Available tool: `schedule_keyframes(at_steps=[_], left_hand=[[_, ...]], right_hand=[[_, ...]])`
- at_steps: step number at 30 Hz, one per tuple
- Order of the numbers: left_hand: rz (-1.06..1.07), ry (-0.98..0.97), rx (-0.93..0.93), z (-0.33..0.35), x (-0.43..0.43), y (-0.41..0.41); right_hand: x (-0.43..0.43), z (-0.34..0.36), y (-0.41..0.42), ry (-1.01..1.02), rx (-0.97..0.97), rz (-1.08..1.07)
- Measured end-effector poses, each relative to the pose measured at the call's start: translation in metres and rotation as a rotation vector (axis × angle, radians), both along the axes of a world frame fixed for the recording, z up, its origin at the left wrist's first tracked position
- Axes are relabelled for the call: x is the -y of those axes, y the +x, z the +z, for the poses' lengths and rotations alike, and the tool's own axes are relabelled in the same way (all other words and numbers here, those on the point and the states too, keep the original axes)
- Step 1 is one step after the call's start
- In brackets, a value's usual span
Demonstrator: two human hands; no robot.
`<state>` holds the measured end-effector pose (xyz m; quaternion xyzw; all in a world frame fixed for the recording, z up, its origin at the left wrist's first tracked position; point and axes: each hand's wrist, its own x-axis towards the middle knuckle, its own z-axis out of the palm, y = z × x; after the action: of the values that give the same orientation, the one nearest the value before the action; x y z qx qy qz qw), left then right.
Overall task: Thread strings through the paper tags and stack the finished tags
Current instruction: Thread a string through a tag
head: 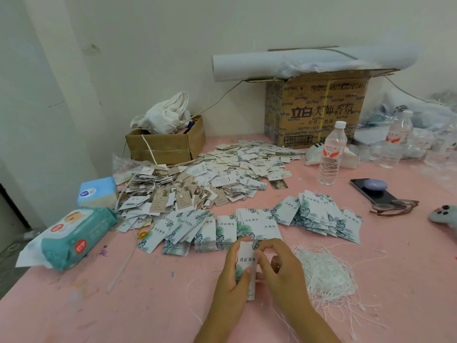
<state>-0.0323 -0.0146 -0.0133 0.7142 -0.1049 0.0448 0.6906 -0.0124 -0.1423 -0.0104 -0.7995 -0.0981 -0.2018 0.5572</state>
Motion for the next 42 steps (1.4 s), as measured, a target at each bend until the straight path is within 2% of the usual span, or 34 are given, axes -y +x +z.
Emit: schedule_keyframes(at_steps=[5,9,14,19,22,26,35,42], left_hand=[[0.007,-0.040,-0.070,-0.003,0.000,0.001],[0.023,-0.048,-0.101,-0.003,0.001,0.001],[0.055,-0.020,-0.037,-0.001,0.003,-0.001],[0.264,0.095,0.099,-0.001,0.005,-0.002],[0.308,0.173,0.122,-0.001,0.004,-0.003],[0.238,0.240,0.113,0.005,0.004,-0.006],[0.191,0.220,0.128,0.005,0.004,-0.007],[0.171,0.207,0.115,0.003,0.004,-0.006]], right_hand=[[0.002,0.002,-0.002,-0.065,0.088,0.007],[0.001,0.002,-0.005,-0.209,0.124,0.049],[0.000,0.008,-0.003,-0.288,0.209,-0.091],[0.001,0.008,-0.002,-0.211,0.210,-0.120],[0.000,0.007,-0.001,-0.193,0.215,-0.144],[0.000,0.007,-0.001,-0.153,0.189,-0.167],[-0.001,0.009,-0.004,-0.050,0.140,-0.097],[-0.003,0.017,-0.004,0.253,-0.035,-0.003]])
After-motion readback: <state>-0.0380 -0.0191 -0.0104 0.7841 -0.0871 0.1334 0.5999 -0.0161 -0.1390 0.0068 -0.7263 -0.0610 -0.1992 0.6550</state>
